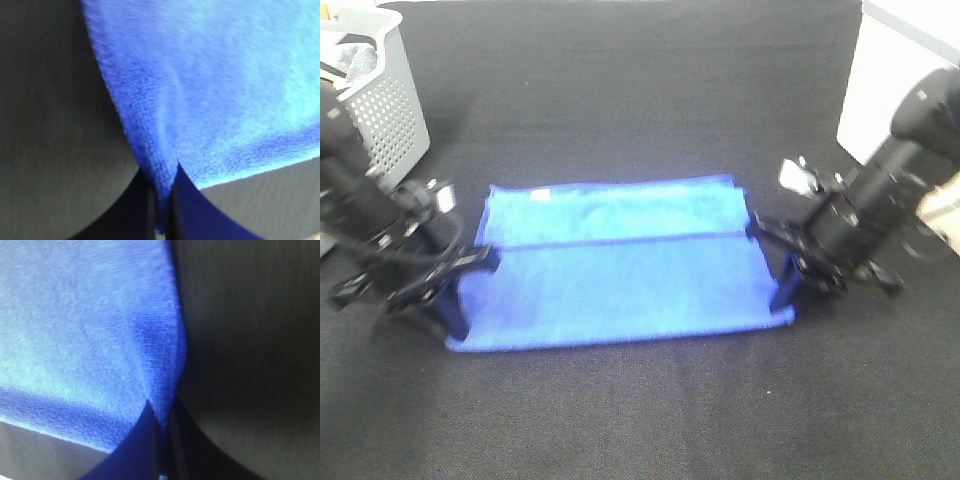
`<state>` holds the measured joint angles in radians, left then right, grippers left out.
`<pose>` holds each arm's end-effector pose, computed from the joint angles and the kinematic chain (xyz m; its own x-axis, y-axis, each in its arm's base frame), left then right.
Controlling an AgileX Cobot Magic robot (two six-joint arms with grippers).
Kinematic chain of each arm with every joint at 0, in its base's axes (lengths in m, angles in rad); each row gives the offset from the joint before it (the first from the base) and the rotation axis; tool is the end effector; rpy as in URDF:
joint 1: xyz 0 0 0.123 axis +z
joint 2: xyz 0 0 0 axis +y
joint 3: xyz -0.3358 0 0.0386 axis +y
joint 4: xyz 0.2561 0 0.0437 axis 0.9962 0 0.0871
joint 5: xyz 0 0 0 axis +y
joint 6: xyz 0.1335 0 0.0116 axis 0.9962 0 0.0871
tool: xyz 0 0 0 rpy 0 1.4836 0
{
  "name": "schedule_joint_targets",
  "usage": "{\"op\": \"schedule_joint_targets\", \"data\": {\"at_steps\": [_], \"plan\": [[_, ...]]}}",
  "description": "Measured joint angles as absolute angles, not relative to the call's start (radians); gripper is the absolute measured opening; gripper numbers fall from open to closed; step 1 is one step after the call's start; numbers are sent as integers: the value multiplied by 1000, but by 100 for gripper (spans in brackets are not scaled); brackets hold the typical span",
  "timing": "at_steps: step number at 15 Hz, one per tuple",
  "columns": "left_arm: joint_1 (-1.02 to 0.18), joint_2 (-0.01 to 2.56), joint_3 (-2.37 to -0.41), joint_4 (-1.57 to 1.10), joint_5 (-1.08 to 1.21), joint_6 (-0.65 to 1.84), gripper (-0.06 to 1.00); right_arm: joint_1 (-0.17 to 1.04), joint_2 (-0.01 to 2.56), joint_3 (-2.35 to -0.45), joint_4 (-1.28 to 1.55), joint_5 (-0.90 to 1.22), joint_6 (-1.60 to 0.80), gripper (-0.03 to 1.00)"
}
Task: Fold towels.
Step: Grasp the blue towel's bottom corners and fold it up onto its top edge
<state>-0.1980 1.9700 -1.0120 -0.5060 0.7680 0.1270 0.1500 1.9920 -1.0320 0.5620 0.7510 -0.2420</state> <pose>0.3332 -0.1129 0.1069 -0.9955 -0.0400 0.0855 -0.0658 0.9432 -0.3257 0.3475 0.1018 0.1042 -0.9989 0.0264 0.0395 0.0390 0.9312 0.3625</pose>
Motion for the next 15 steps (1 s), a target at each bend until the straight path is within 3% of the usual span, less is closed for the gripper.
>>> {"op": "schedule_joint_targets", "data": {"at_steps": [6, 15], "plan": [[-199, 1894, -1032, -498, 737, 64, 1, 150, 1940, -1056, 562, 722, -279, 0], [-193, 2117, -1507, -399, 723, -22, 1, 150, 2193, -1574, 505, 781, -236, 0]]}}
